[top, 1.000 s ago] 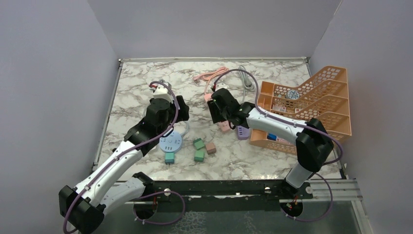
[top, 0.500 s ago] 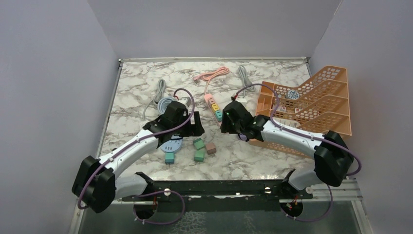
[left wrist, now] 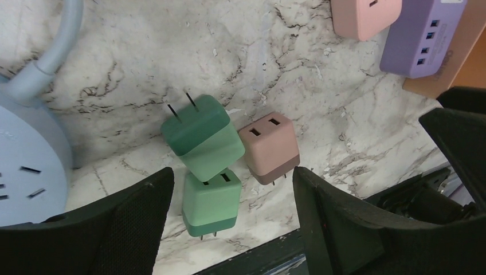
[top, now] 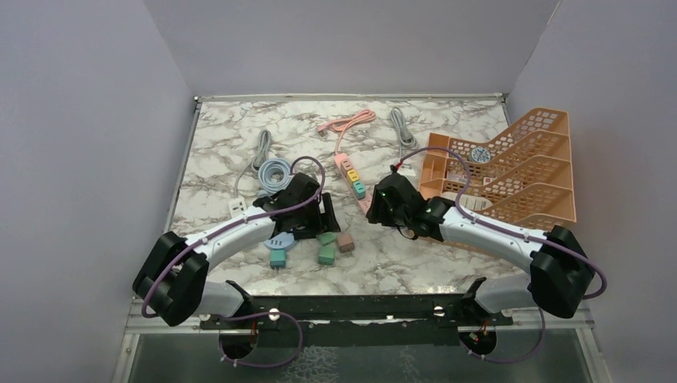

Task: Insert the plug

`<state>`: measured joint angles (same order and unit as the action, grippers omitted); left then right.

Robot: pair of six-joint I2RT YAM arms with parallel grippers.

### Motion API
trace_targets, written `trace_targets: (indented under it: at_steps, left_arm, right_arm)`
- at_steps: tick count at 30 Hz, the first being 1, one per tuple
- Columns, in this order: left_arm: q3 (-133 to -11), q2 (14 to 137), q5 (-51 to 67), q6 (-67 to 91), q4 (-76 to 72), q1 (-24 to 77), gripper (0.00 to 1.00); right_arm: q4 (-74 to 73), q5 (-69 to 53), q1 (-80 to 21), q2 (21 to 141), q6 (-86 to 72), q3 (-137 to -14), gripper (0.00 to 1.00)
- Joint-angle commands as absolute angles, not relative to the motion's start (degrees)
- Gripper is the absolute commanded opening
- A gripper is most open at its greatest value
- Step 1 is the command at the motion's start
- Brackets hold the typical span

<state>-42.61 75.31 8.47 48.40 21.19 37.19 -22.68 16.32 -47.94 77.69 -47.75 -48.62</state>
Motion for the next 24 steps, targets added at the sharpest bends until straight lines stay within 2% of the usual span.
trace_targets:
  at_steps: [1,9,19,21,24]
  left_arm:
    - [-43.17,77.91,5.3,57.59,21.5,39.0,0.77]
    - [-44.8,81.25,-4.64,66.93,27.1,41.81,0.7]
    - [-53.69,92.1,-10.84,68.58,33.7,45.28,0.69]
    - [-53.52,93.36,-12.38,69.78,34.35,45.99,0.65]
    - [-53.42,93.92,-13.57,70.82,34.89,46.82,0.5]
  right_arm:
    - [-20.15,15.3,-48.15,74.97,-48.19,-46.73,0.52]
    - [-16.5,13.79,-48.16,74.27,-46.02,-44.71,0.52]
    - [-16.21,8.73,-48.14,74.21,-40.48,-43.99,0.52]
    - [-15.93,8.08,-48.16,73.42,-39.31,-43.65,0.51]
    - [-15.68,8.01,-48.16,72.05,-39.11,-43.01,0.51]
